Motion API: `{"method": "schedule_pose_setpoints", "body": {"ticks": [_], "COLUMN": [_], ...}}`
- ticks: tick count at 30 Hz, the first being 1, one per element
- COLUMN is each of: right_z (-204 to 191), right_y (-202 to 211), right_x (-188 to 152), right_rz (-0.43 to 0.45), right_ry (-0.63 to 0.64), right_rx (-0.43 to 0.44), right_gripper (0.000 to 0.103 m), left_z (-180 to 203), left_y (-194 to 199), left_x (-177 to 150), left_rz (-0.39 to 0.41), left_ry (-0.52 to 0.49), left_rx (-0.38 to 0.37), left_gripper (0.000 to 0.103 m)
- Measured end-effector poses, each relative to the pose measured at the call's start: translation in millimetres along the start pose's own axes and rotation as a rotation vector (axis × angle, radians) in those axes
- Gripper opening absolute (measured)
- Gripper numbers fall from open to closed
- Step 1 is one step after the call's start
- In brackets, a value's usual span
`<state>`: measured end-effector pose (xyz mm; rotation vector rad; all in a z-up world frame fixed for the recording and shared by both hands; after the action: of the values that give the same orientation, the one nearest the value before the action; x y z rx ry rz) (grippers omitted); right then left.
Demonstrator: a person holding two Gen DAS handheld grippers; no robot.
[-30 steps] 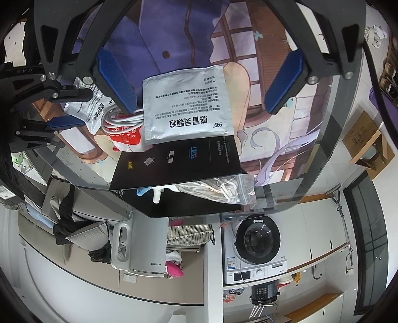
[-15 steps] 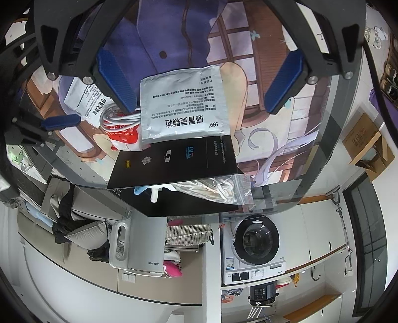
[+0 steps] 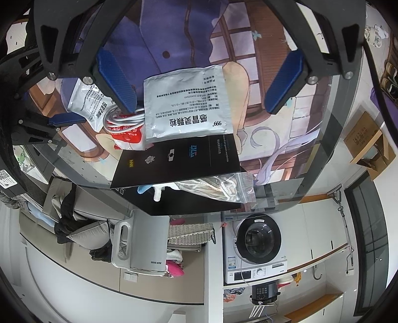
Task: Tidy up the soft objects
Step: 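Close the right tool on the sachet while the left tool grasps another sachet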
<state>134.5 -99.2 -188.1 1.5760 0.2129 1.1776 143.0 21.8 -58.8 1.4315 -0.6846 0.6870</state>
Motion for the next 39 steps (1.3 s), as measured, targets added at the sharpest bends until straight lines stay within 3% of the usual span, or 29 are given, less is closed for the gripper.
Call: {"method": "schedule_pose_setpoints", "body": {"ticks": [1, 2, 8, 12, 22, 28, 34, 39], "right_z": [-1.0, -1.9, 0.0, 1.7, 13.6, 16.5, 19.3, 19.8], "right_y": [0.8, 2.1, 8.8, 20.8, 58.9, 56.5, 53.9, 52.9], "right_x": [-0.6, -1.5, -4.3, 0.4, 17.7, 20.4, 18.6, 18.6], "right_rz": [-0.001, -0.004, -0.005, 0.03, 0.142, 0.142, 0.139, 0.141], "right_ry": [0.007, 0.017, 0.036, 0.024, -0.016, -0.032, -0.038, -0.041], "right_rx": [0.005, 0.011, 0.026, 0.064, 0.042, 0.035, 0.036, 0.037], "right_gripper": [0.059, 0.041, 0.032, 0.031, 0.031, 0.031, 0.031, 0.031], "left_z": [0.0, 0.2, 1.4, 2.0, 8.3, 11.1, 14.7, 14.9], "left_y": [0.3, 0.1, 0.3, -0.4, -12.1, -32.5, -46.6, -51.5], "left_x": [0.0, 0.1, 0.2, 0.0, -5.7, -14.0, -22.6, -21.3], "left_rz": [0.001, 0.001, 0.0, -0.001, -0.041, -0.124, -0.203, -0.22], "left_ry": [-0.001, -0.002, -0.006, -0.002, 0.001, -0.002, 0.015, 0.049], "left_rx": [0.0, -0.001, -0.002, -0.004, -0.008, 0.035, 0.032, 0.036], "left_gripper": [0.103, 0.103, 0.103, 0.103, 0.103, 0.103, 0.103, 0.099]}}
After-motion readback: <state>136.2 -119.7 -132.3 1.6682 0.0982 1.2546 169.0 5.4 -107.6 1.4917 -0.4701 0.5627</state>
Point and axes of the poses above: each gripper's, at about its wrist camera, not at the fingertips, and y roughly against the way its jaws point, z to its right, x to its top, the point moved 9 cm from there along -y, roughly the way its jaws point, and after that the axes turned 1 degree about -z, right-handed, at the moved point
